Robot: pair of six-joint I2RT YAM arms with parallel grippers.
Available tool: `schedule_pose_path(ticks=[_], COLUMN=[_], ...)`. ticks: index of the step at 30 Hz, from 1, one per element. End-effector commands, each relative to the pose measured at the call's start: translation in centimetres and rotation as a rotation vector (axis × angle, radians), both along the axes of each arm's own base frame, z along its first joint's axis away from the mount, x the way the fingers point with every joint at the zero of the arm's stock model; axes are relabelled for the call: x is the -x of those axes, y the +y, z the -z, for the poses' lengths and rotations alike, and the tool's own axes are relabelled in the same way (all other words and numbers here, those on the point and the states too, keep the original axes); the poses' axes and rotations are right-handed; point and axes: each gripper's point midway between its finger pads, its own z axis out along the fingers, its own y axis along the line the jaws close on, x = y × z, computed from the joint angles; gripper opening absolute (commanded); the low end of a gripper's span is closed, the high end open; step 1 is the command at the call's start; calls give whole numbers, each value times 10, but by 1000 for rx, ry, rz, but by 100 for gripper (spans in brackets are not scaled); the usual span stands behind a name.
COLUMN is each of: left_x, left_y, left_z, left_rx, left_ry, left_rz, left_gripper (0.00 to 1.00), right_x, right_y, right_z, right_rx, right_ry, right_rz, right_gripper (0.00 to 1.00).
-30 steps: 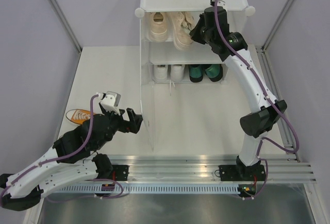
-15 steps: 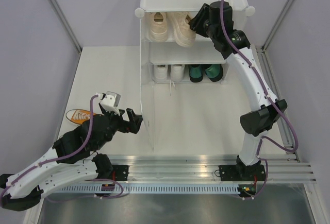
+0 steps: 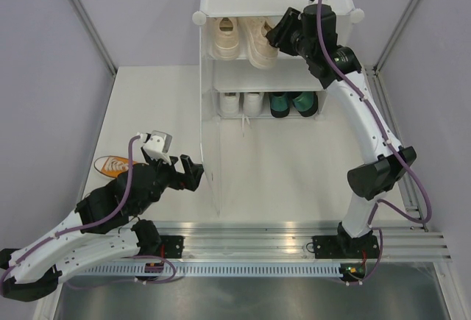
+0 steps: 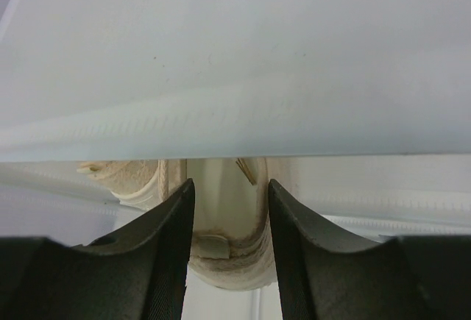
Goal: Place and organize the shoes in the shoe cabinet
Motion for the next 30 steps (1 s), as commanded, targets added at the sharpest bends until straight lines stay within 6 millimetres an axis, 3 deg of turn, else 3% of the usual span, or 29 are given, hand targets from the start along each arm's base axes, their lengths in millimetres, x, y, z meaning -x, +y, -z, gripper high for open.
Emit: schedule_pose_path(ticks=[1,17,23,30], left_x=[-1,-1,-1,-1], left_y=[-5,-5,-5,-5], left_z=[-7,-7,-8,-8], left_rx=[21,25,26,25], left_ry=[-22,-21,-22,-23], left_rz=[19,18,19,18], left_gripper=[100,100,100,100], right_x=[15,8,10,34], right_y=[4,28,24,9], right_z=[-32,-43,-43,-65], right_rx=[-27,-103,-78,-40], right_ry=[-88,-123,-132,-193], right_rz=[-62,-152,-145,-143], right_gripper=[49,50,52,54])
